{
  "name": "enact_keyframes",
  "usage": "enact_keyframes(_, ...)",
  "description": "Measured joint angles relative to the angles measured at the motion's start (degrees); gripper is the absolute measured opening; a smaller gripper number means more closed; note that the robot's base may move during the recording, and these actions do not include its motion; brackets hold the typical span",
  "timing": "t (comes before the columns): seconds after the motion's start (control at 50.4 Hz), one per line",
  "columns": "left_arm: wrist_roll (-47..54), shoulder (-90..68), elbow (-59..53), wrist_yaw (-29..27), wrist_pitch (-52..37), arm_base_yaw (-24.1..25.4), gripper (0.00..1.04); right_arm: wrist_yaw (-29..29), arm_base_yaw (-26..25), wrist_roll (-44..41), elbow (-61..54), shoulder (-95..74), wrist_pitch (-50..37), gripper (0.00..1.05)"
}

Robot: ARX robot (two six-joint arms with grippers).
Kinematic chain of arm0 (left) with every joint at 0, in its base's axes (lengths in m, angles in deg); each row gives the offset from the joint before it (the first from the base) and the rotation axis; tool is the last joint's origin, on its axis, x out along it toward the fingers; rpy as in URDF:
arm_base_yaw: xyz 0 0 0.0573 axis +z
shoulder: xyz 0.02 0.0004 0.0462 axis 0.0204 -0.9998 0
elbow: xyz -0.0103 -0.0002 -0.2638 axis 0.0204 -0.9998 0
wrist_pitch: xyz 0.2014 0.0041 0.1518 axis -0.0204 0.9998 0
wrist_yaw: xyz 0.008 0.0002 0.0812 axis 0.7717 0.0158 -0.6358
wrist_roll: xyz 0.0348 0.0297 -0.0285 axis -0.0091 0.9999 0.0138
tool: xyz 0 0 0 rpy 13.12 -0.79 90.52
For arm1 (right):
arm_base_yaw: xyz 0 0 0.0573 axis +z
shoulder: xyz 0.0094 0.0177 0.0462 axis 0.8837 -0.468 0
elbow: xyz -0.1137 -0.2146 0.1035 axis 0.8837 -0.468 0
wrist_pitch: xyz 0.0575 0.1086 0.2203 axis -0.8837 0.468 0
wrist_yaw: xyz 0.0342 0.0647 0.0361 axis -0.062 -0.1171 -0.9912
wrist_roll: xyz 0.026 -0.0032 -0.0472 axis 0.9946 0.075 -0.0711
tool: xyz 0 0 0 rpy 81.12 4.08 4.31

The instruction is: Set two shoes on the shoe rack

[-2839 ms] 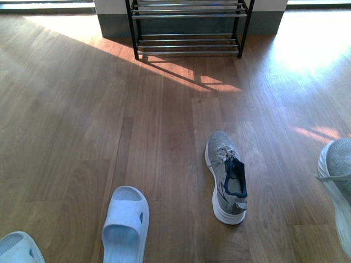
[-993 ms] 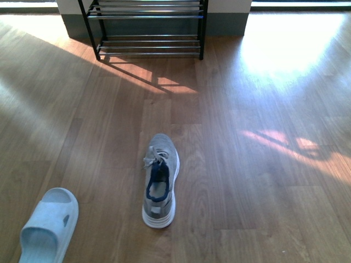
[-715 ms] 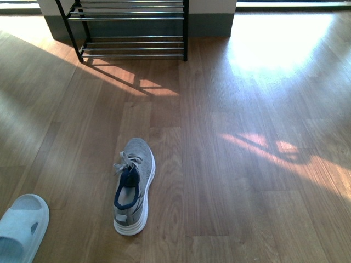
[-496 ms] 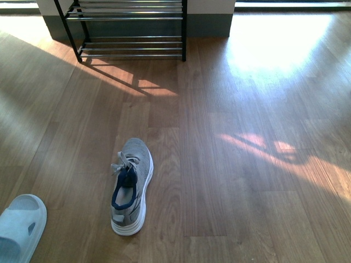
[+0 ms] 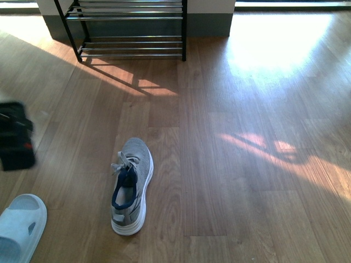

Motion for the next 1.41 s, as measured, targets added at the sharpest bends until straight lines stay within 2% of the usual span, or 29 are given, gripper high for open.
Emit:
enact_keyframes(0.079, -3.8, -13.2, 5.3, -0.3, 0.0, -3.0, 0.95, 0.0, 0.0, 0.0, 0.0, 0.0, 0.0, 0.01)
enact_keyframes(0.179, -7.3, -25.2, 11.3, -2.9, 0.9, -4.2, 0.95, 0.0, 0.0, 0.0, 0.0, 0.0, 0.0, 0.01)
enact_keyframes(0.417, -11.4, -44.6, 23.3, -3.3, 5.4, -1.9, 0.95, 0.0, 0.0, 0.0, 0.0, 0.0, 0.0, 0.01)
enact_keyframes(0.596, -11.8, -58.1, 35.4, 0.7, 7.6, -0.3, 0.95, 0.0, 0.0, 0.0, 0.0, 0.0, 0.0, 0.01)
enact_keyframes(0.834, -12.4, -67.8, 45.5, 5.8, 9.1, -1.4, 0.95, 0.0, 0.0, 0.0, 0.0, 0.0, 0.0, 0.01)
enact_keyframes(1.251, -12.7, -76.8, 59.2, 7.8, 14.2, -1.8, 0.95, 0.0, 0.0, 0.0, 0.0, 0.0, 0.0, 0.01)
enact_keyframes(1.41, -12.7, -77.4, 60.6, 7.3, 15.5, -2.2, 0.77, 0.0, 0.0, 0.0, 0.0, 0.0, 0.0, 0.01)
